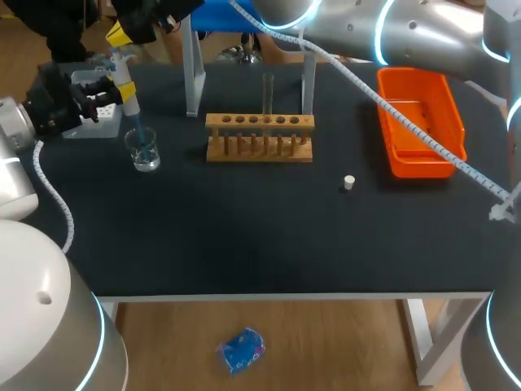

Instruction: Invert the test tube, pick up the pipette, mount the tip to pipette, aspirate from beaker and dispense into the tube, eject the tip, return the pipette, and cap with the stopper.

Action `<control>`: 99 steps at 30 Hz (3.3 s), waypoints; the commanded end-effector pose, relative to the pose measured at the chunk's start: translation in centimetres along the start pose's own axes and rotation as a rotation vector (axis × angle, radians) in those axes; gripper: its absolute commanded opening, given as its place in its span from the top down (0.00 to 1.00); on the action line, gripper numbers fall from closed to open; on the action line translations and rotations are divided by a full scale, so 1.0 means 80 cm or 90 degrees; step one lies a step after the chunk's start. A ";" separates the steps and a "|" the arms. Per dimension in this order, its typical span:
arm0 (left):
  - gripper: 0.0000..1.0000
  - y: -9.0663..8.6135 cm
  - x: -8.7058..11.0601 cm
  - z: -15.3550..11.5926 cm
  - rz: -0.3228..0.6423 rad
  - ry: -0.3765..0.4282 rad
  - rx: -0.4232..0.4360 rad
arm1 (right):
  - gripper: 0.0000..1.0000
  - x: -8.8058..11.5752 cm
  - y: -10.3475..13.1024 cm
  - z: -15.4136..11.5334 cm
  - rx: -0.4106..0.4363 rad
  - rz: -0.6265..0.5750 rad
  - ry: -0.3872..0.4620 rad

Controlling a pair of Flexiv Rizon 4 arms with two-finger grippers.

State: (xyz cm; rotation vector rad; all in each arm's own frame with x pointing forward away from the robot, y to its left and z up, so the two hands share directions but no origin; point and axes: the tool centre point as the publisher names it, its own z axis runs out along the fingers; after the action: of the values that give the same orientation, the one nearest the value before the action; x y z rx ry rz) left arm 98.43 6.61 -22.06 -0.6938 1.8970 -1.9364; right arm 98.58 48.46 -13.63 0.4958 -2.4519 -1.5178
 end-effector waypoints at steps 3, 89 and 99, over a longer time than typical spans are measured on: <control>1.00 -0.003 0.000 0.000 0.000 -0.001 0.001 | 1.00 -0.002 -0.005 0.001 0.005 0.004 0.005; 1.00 -0.003 0.000 0.000 0.000 -0.001 0.001 | 1.00 -0.001 0.007 0.000 -0.015 -0.014 -0.023; 1.00 -0.003 0.000 0.000 0.000 -0.001 0.001 | 1.00 -0.002 0.018 -0.008 -0.019 -0.025 -0.031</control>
State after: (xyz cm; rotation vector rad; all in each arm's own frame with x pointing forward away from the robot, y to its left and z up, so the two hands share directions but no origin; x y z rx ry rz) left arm 98.54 6.63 -21.83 -0.6928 1.8947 -1.9372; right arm 98.84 48.95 -12.42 0.5106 -2.4595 -1.6002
